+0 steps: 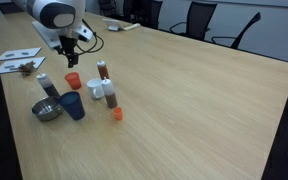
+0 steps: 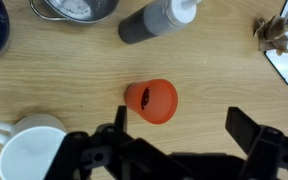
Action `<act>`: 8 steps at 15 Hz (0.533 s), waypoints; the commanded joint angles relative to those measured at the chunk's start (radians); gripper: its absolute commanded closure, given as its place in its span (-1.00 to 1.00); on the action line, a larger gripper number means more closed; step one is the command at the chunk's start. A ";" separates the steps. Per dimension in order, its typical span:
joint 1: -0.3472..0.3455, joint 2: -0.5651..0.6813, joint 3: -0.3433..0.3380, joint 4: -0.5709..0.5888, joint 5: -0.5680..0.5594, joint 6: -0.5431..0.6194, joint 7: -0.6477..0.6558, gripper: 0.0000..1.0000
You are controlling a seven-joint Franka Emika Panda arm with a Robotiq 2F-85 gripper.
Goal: Pick up the orange cup and pour its contents in the silver pot.
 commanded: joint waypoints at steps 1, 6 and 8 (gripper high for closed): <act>0.002 0.003 -0.001 0.006 -0.001 -0.003 0.002 -1.00; -0.021 0.044 0.019 -0.030 0.160 0.086 0.118 -1.00; -0.023 0.056 0.018 -0.059 0.229 0.157 0.143 -1.00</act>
